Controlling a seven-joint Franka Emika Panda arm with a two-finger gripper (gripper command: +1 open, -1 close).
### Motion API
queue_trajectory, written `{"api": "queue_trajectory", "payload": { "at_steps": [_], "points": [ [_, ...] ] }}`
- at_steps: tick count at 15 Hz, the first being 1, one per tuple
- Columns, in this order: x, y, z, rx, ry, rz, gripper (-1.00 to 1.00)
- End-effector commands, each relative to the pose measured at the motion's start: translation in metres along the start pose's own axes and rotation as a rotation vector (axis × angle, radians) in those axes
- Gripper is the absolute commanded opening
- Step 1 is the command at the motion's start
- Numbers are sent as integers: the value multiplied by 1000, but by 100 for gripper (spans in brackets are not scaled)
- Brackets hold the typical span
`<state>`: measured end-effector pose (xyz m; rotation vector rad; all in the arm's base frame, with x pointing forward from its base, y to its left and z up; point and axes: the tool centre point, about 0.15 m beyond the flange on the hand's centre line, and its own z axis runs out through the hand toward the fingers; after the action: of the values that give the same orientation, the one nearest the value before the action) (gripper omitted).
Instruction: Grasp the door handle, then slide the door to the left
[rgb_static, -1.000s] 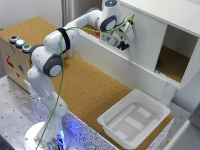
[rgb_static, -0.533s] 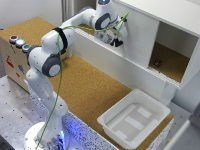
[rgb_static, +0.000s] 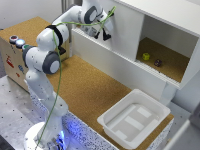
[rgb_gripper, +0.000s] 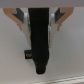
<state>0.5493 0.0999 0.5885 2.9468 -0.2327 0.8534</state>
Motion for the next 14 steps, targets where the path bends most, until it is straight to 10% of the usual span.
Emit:
{"api": "queue_trajectory", "payload": {
  "at_steps": [1,7,8,11,14],
  "points": [
    [-10,-69,32,-90,60,-19,-100],
    [-6,-115,11,-39,96,-76,-100],
    [-8,-118,4,-57,102,-68,100],
    [-31,-102,-23,-119,95,-3,100],
    [-52,-84,-30,-22,33,19,100]
  ]
}}
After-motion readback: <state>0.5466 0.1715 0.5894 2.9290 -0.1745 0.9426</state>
